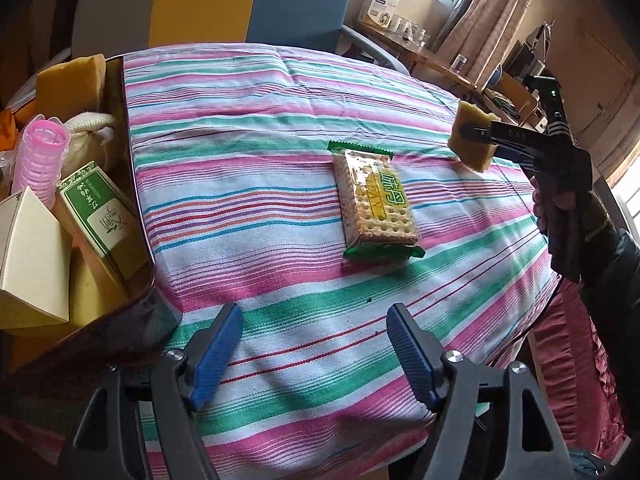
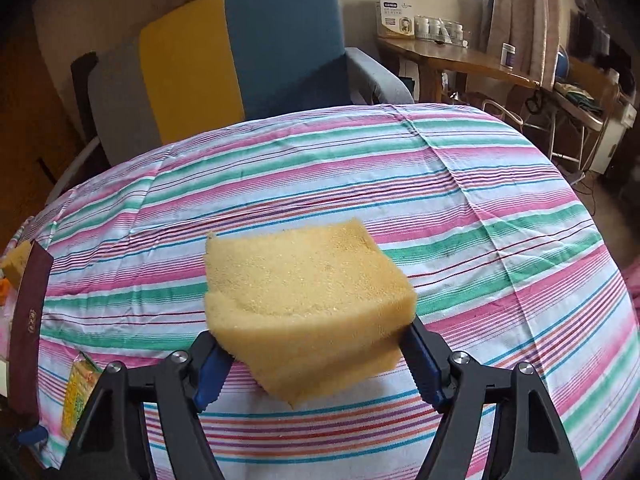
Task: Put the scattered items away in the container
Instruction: 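Grasp the yellow sponge with the right tool while the left tool approaches the cracker pack, then adjust the sponge in the right tool while the left tool grasps the WEIDAN cracker pack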
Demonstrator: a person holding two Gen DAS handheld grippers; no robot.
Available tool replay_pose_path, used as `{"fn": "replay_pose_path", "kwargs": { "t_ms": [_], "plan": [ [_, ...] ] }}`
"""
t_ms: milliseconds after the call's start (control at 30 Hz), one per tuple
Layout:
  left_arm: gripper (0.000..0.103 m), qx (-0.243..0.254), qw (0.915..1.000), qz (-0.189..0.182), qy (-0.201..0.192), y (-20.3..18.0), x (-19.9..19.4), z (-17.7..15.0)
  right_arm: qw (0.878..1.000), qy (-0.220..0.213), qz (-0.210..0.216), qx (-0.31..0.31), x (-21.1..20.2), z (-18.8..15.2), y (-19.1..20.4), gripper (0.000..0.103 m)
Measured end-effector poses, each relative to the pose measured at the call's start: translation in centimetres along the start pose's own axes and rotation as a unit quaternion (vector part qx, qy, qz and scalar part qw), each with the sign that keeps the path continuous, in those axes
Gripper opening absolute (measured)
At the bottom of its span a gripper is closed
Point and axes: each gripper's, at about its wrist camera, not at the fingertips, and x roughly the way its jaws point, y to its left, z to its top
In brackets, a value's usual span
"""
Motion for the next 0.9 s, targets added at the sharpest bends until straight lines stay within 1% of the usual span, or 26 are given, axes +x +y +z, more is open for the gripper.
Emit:
{"fn": "replay_pose_path", "kwargs": {
  "t_ms": [33, 133, 200, 333, 433, 467, 500, 567, 600, 733, 833, 900],
  "plan": [
    [0.075, -0.001, 1.0, -0.001, -0.001, 0.0, 0.0, 0.0, 1.0, 0.001, 0.005, -0.008, -0.6, -0.2, 0.4, 0.076],
    [0.075, -0.006, 1.0, -0.005, -0.003, 0.2, -0.1, -0.1, 0.998, 0.014, 0.039, -0.039, -2.7, -1.2, 2.0, 0.076],
    [0.075, -0.009, 0.9999, -0.009, -0.003, 0.3, -0.3, -0.2, 0.994, 0.039, 0.061, -0.075, -3.8, -2.4, 3.6, 0.078],
    [0.075, -0.014, 0.9998, -0.015, -0.003, 0.4, -0.7, -0.6, 0.982, 0.093, 0.074, -0.148, -4.9, -5.1, 6.6, 0.079],
    [0.075, -0.018, 0.9997, -0.016, -0.002, 0.5, -1.0, -0.8, 0.976, 0.113, 0.079, -0.167, -4.9, -6.3, 8.1, 0.08],
    [0.075, -0.019, 0.9997, -0.016, -0.002, 0.5, -1.1, -0.8, 0.977, 0.113, 0.081, -0.162, -4.8, -6.4, 8.2, 0.085],
    [0.075, -0.019, 0.9997, -0.015, -0.003, 0.5, -1.2, -0.8, 0.977, 0.113, 0.084, -0.157, -4.7, -6.4, 8.4, 0.093],
    [0.075, -0.019, 0.9997, -0.014, -0.005, 0.4, -1.5, -0.8, 0.98, 0.108, 0.092, -0.139, -4.7, -6.2, 8.3, 0.101],
    [0.075, -0.017, 0.9997, -0.014, -0.006, 0.4, -1.6, -0.7, 0.982, 0.103, 0.096, -0.128, -4.8, -5.9, 8.2, 0.103],
    [0.075, -0.003, 0.9998, -0.016, -0.011, -0.5, -2.0, 0.2, 0.989, 0.077, 0.1, -0.079, -5.5, -5.3, 6.9, 0.103],
    [0.075, 0.006, 0.9997, -0.018, -0.018, -1.2, -2.0, 1.6, 0.993, 0.05, 0.102, -0.028, -6.2, -5.2, 4.8, 0.103],
    [0.075, 0.015, 0.9995, -0.018, -0.023, -1.9, -2.0, 2.8, 0.994, 0.031, 0.107, 0.013, -6.6, -5.5, 3.0, 0.103]
  ]
}}
